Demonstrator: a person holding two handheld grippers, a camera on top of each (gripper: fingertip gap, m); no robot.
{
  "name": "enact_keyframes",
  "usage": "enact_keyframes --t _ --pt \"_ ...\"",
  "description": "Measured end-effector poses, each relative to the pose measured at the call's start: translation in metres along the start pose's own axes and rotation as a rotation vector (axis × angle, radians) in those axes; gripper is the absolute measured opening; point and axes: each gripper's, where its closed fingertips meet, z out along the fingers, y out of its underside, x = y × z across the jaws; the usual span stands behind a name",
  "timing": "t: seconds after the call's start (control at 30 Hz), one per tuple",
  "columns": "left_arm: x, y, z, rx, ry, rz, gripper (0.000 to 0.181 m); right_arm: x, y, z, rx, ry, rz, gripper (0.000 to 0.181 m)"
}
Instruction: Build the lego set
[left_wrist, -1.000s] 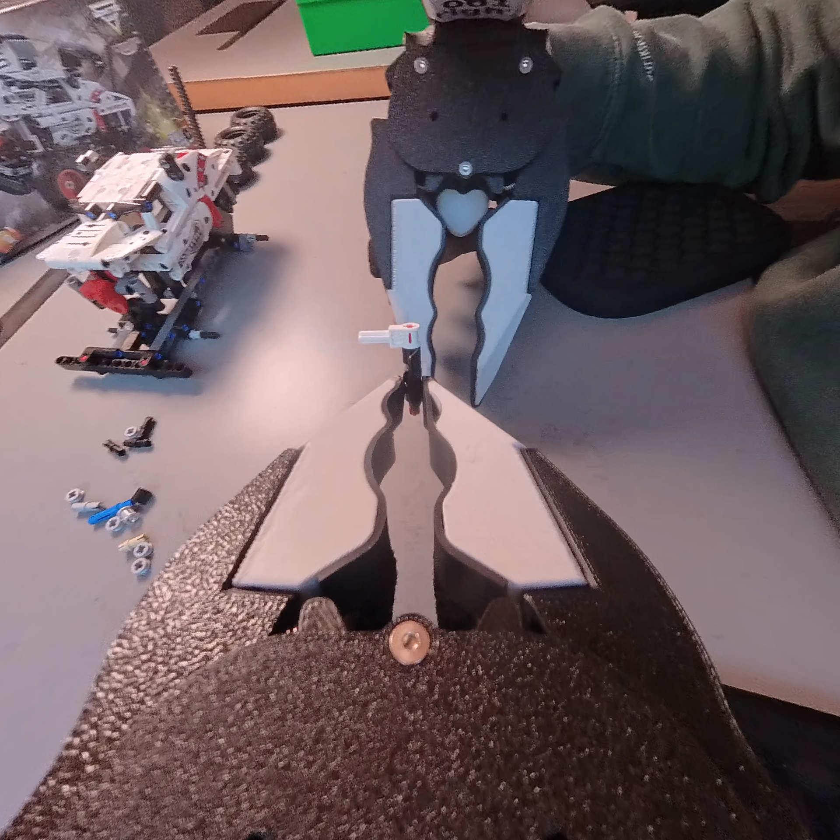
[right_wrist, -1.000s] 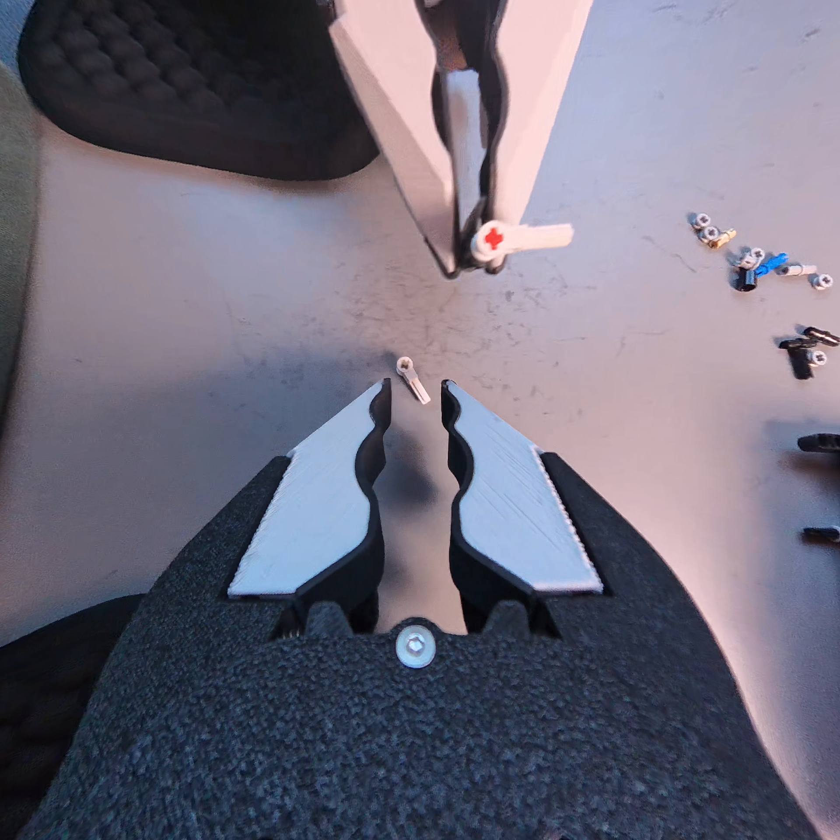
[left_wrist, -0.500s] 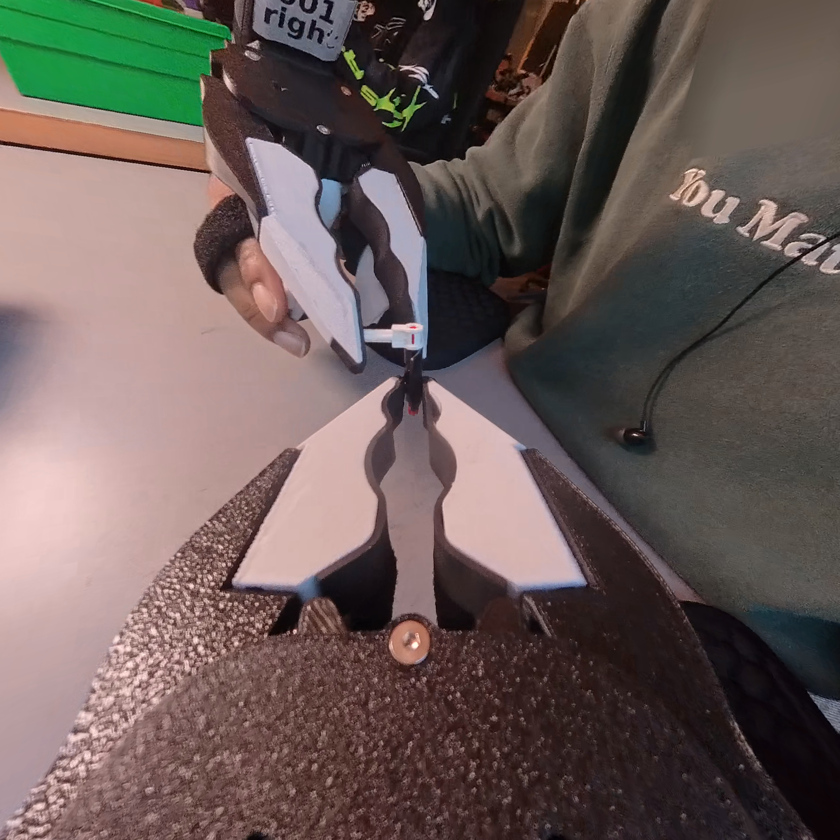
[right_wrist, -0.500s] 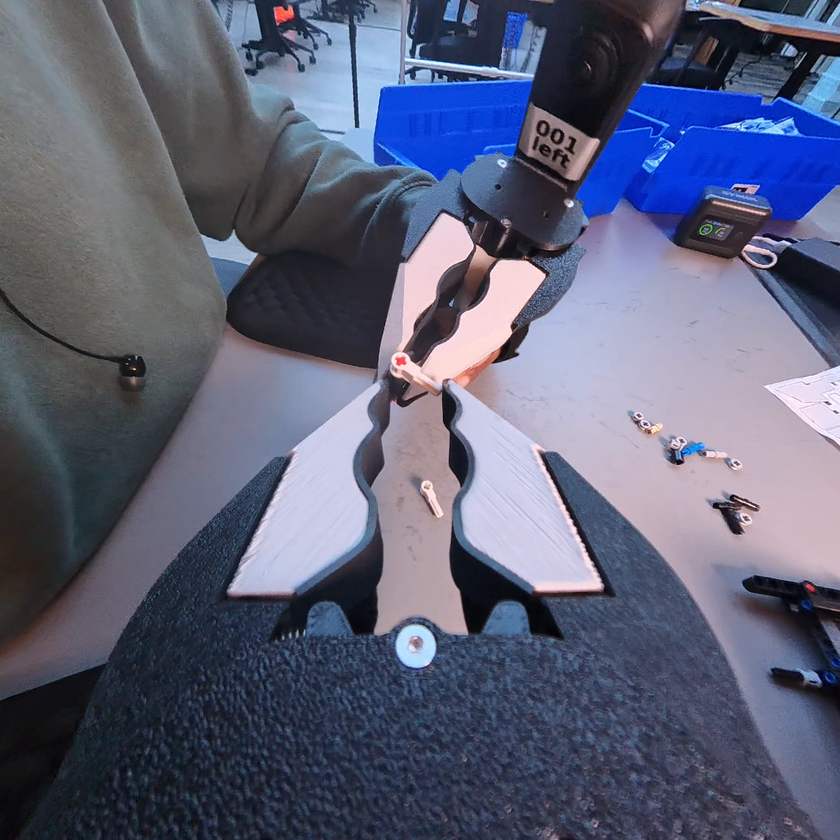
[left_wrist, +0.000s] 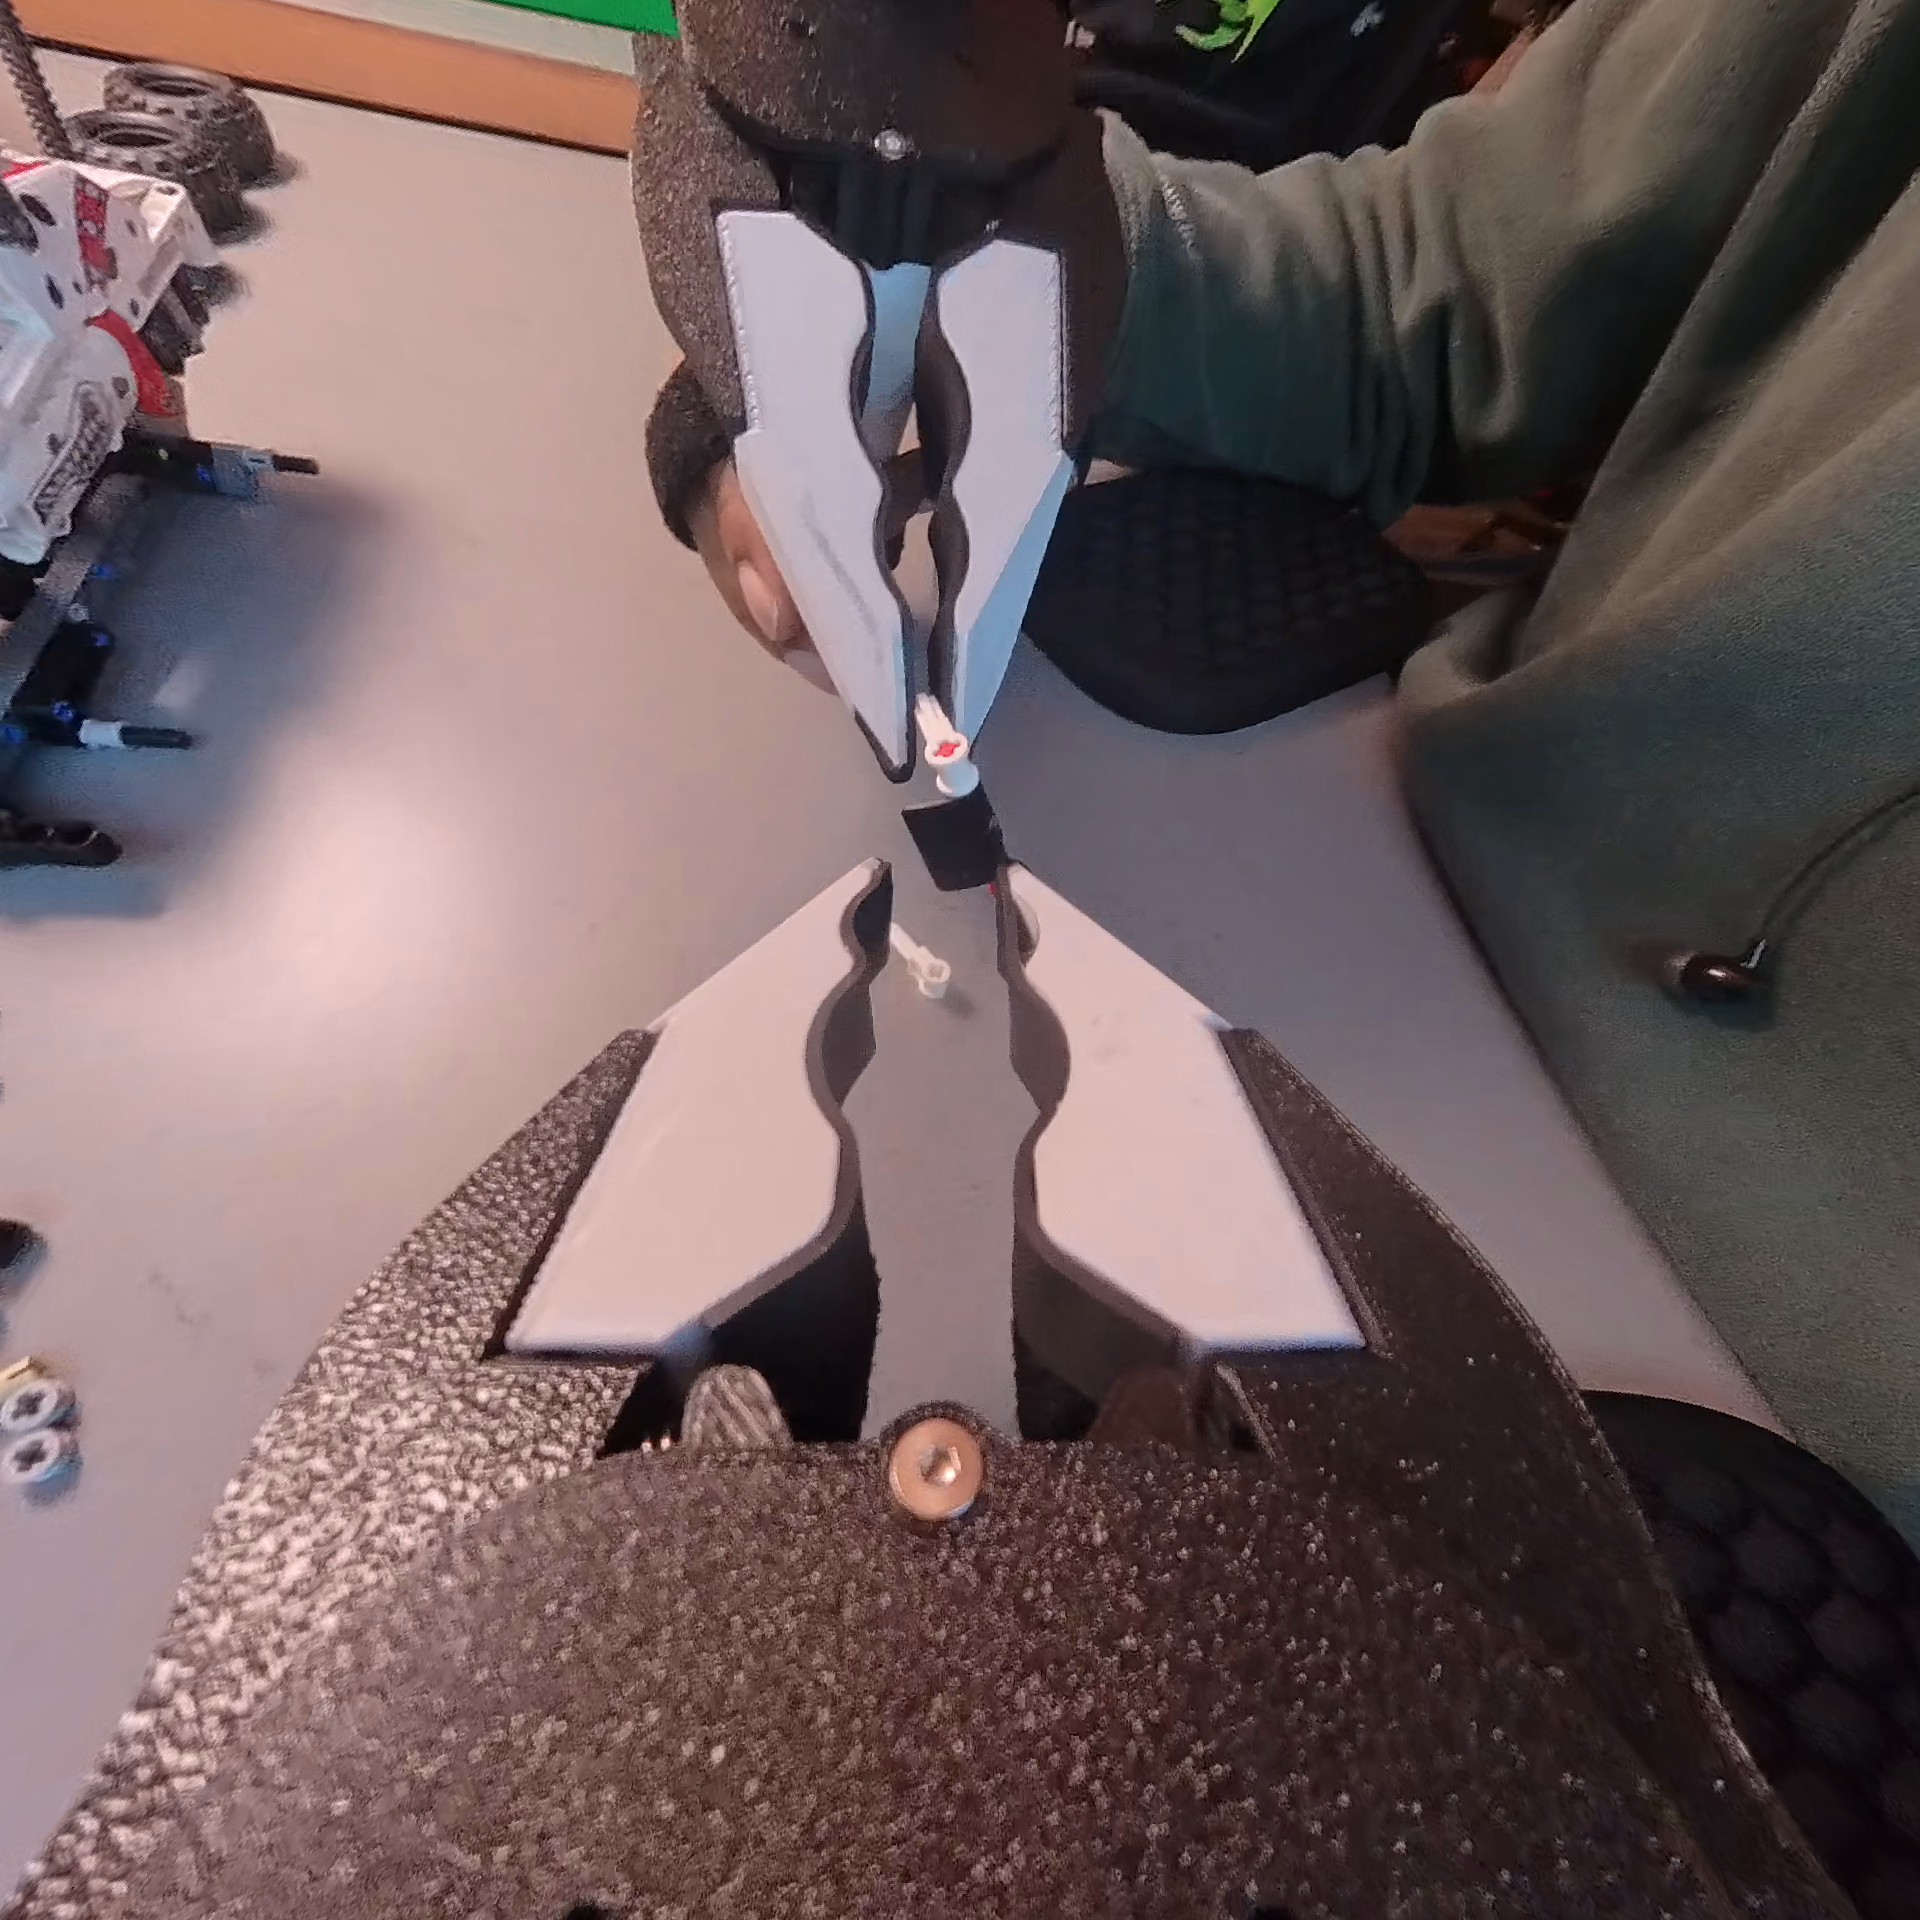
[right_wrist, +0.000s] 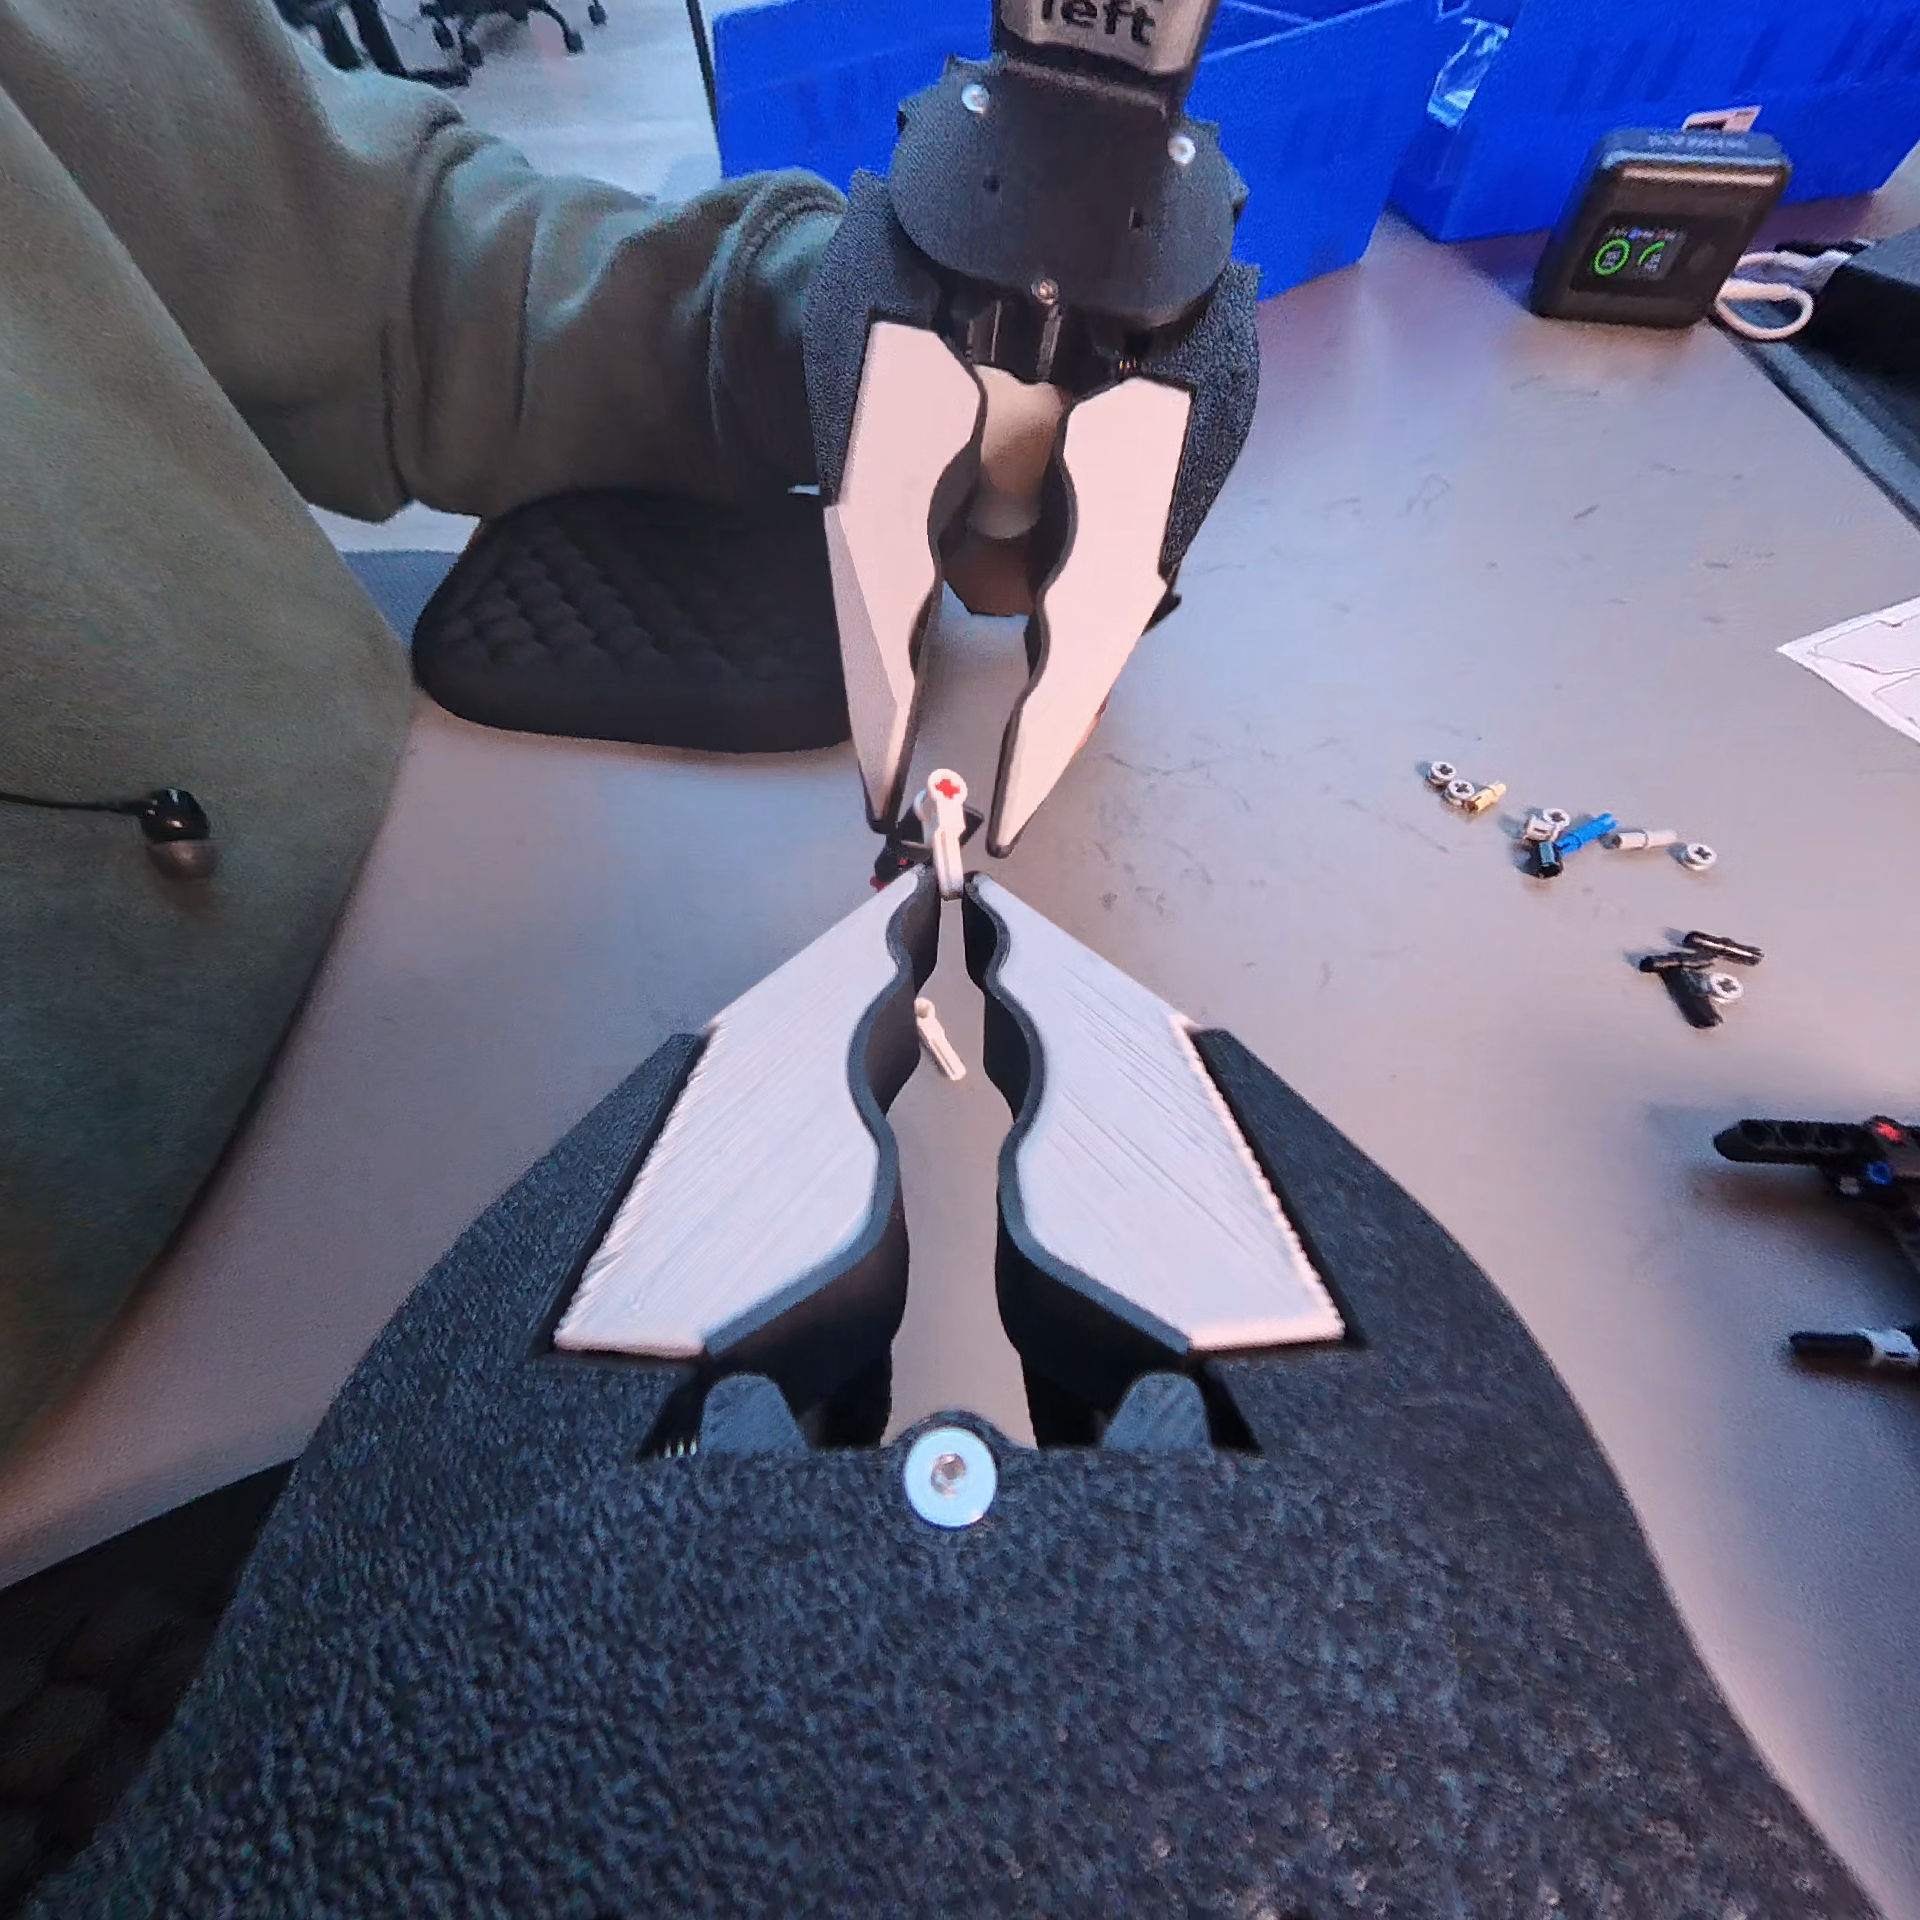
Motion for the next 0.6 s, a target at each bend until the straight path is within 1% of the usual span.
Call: enact_keyframes --t 0.13,0.2,0.27,0.37,0.53,0.6 --pt "0.001 0.003 0.003 -0.014 -0.032 0.006 0.02 -0.005 0.007 0.005 -0.031 -0.016 -0.05 0.003" --pt "0.003 0.002 0.005 -0.02 -0.001 -0.008 0.026 -0.008 0.009 0.008 -0.039 -0.04 -0.094 0.003" --pt "0.004 0.004 0.009 -0.041 0.014 -0.014 0.026 -0.008 0.01 0.01 -0.046 -0.061 -0.141 0.003" --pt "0.003 0.011 0.014 -0.09 -0.016 0.019 0.013 -0.004 0.018 0.013 -0.109 -0.062 -0.215 0.003" --pt "-0.005 0.023 0.019 -0.169 -0.11 0.079 0.012 0.0 0.027 0.019 -0.149 -0.084 -0.232 0.003" --pt "-0.004 0.024 0.021 -0.168 -0.099 0.077 0.012 -0.001 0.029 0.019 -0.152 -0.101 -0.229 0.004"
